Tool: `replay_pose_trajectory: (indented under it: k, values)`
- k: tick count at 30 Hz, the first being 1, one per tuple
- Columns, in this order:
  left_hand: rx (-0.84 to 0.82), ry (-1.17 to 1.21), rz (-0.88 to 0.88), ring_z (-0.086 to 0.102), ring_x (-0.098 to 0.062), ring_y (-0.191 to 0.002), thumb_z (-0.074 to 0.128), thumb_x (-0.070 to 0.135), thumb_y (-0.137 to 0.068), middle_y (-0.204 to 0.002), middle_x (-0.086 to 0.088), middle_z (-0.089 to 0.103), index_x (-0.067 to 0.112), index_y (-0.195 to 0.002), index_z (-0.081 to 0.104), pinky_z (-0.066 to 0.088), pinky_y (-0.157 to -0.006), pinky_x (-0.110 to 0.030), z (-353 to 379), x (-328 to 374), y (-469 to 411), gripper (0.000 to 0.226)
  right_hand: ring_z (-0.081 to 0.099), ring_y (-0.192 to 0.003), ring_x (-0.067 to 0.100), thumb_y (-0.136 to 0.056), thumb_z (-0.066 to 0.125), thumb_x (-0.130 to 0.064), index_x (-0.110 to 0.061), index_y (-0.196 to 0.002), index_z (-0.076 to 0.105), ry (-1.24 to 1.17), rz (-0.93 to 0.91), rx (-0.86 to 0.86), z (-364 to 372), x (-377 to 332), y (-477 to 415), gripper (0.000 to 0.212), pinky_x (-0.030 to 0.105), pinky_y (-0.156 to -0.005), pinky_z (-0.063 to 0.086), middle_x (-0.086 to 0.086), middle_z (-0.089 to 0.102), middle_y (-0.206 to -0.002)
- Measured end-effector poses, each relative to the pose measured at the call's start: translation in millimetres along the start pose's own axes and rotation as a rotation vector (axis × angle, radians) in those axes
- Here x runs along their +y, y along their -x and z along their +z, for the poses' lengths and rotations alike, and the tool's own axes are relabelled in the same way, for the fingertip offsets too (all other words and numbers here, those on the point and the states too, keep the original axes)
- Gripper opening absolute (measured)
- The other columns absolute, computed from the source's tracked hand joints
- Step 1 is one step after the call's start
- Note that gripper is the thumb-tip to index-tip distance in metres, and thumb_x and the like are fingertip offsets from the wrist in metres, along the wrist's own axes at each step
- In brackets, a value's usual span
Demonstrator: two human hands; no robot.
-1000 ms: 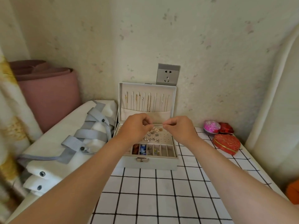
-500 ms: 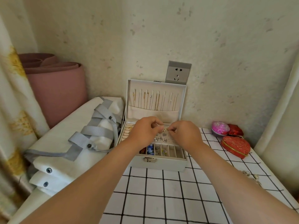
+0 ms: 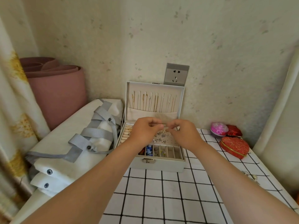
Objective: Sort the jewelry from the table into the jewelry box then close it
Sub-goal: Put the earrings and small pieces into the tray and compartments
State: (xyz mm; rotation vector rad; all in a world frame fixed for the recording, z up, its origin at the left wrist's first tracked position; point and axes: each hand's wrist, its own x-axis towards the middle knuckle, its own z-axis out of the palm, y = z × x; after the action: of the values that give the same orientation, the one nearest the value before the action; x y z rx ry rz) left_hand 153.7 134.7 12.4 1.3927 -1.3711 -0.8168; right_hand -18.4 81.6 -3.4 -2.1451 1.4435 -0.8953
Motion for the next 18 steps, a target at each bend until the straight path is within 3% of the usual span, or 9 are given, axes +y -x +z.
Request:
replay_pose_trajectory:
  k: [2,6,15,18]
  values:
    - [0.019,0.005,-0.017,0.063,-0.006,-0.066,0.076,0.021,-0.084,-0.087,0.001,0.074,0.023,-0.087,0.072,0.053,-0.069,-0.023,1.7,1.6,0.0,0.005,0.063,-0.079,-0.008,-0.088,0.073,-0.013,-0.025,-0.098,0.076,-0.158,0.011,0.009,-6.9,-9.7,-1.5,0.016,0.010,-0.072,0.044,-0.012,0.072,-0.090]
    - [0.048,0.057,-0.044,0.059,-0.006,-0.057,0.074,0.022,-0.086,-0.082,-0.002,0.075,0.019,-0.086,0.075,0.051,-0.061,-0.024,1.9,5.0,2.6,0.003,0.062,-0.061,-0.003,-0.077,0.083,-0.008,-0.017,-0.094,0.078,-0.400,0.021,-0.112,-20.8,-30.0,5.4,0.020,0.014,-0.055,0.047,0.000,0.076,-0.086]
    - [0.070,0.012,-0.025,0.066,-0.010,-0.066,0.067,0.032,-0.091,-0.079,0.003,0.075,0.028,-0.080,0.075,0.058,-0.075,-0.034,7.3,7.7,7.0,0.015,0.061,-0.056,-0.001,-0.079,0.083,-0.011,-0.011,-0.090,0.080,-0.475,0.053,-0.035,-18.9,-27.6,10.1,0.012,0.018,-0.054,0.048,0.003,0.077,-0.080]
    - [0.000,-0.224,0.092,0.066,-0.006,-0.077,0.056,0.038,-0.096,-0.085,0.009,0.073,0.028,-0.092,0.075,0.054,-0.076,-0.030,7.2,3.5,7.6,0.022,0.065,-0.060,-0.002,-0.081,0.081,-0.012,-0.018,-0.084,0.081,-0.419,0.068,0.009,-16.2,-20.9,9.9,0.006,0.020,-0.061,0.051,-0.004,0.076,-0.076]
